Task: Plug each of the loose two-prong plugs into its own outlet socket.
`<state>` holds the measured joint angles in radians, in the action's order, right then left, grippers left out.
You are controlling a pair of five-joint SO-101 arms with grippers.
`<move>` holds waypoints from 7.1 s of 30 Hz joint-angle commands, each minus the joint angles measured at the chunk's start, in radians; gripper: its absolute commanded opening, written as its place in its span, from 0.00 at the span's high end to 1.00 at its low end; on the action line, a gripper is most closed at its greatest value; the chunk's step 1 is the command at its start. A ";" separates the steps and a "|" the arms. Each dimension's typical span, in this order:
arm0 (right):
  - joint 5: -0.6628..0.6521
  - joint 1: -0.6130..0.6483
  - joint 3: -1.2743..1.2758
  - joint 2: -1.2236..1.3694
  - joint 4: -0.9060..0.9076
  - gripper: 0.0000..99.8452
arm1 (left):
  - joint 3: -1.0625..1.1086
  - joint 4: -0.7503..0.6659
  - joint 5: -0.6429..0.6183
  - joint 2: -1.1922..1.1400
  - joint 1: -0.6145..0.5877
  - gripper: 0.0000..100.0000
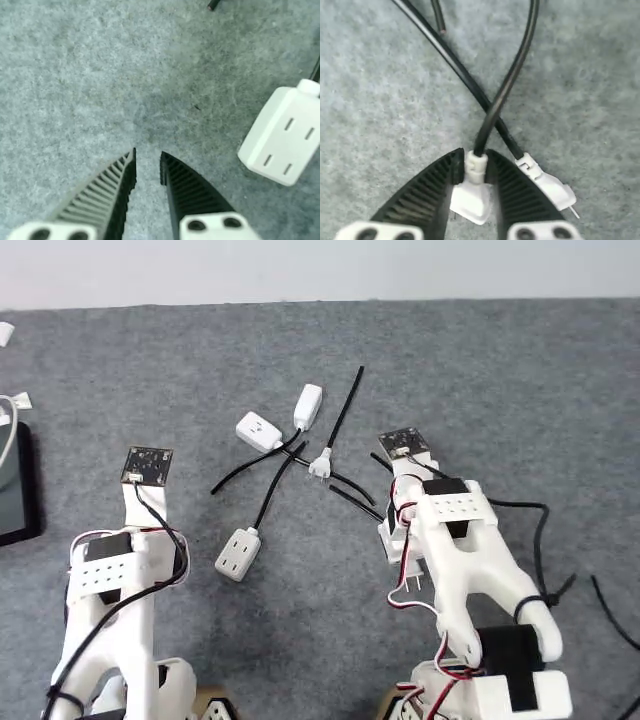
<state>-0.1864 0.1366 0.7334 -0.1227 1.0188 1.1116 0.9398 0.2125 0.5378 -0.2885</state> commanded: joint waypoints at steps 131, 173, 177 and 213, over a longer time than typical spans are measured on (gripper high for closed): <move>0.021 -0.073 0.147 -0.188 -0.116 0.99 | -0.130 0.095 -0.569 0.071 0.755 0.70; 0.021 -0.064 0.288 -0.421 -0.166 0.99 | 0.565 -1.711 0.058 0.603 0.044 0.99; 0.021 -0.064 0.288 -0.421 -0.168 0.99 | 0.565 -1.775 0.057 0.635 0.005 0.99; 0.112 -0.050 0.258 -0.639 -0.082 0.99 | 0.572 -0.256 -0.339 1.281 0.190 0.99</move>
<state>-0.1066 0.0414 1.0326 -0.6352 0.9083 1.6978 0.5577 -0.1189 1.8036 -0.1074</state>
